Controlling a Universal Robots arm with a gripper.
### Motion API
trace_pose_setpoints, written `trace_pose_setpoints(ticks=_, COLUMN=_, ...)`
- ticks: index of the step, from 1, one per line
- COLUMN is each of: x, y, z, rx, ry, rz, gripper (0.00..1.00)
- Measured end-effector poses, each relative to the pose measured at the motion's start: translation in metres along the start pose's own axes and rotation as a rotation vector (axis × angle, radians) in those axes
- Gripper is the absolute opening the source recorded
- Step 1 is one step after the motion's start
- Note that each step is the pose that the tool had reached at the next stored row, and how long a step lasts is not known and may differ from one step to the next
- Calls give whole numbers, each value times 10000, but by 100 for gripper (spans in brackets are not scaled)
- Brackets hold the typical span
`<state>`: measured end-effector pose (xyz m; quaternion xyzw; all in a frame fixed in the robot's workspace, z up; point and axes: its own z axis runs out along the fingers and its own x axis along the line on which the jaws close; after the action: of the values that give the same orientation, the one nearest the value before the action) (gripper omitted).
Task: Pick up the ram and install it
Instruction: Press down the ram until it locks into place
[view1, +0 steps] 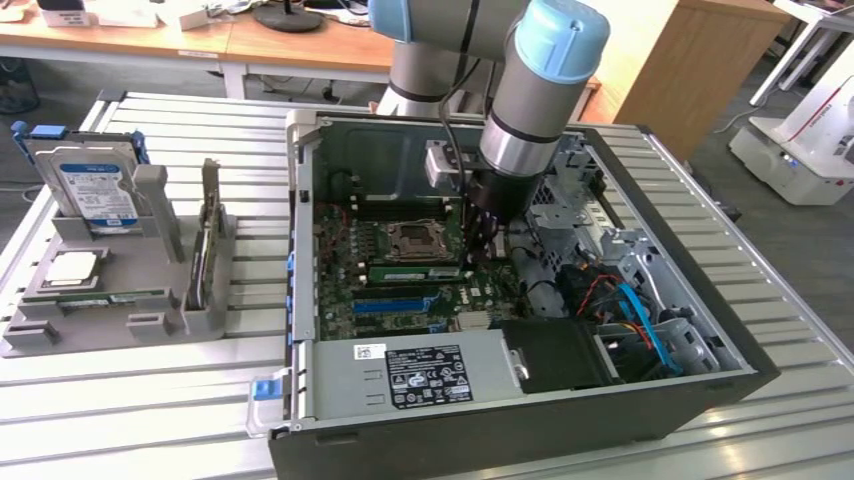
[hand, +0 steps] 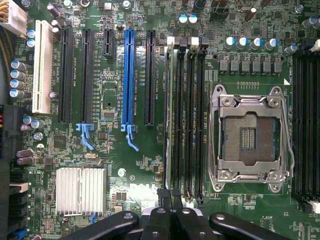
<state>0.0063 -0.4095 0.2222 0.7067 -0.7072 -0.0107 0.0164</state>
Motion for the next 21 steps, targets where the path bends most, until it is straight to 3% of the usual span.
trace_pose_setpoints(ticks=9, x=-1, y=0, z=-5, rx=1, ry=-9, rz=0, gripper=11)
trace_pose_setpoints(ticks=21, x=1, y=5, z=-121, rx=-4, ry=-2, rz=0, gripper=11)
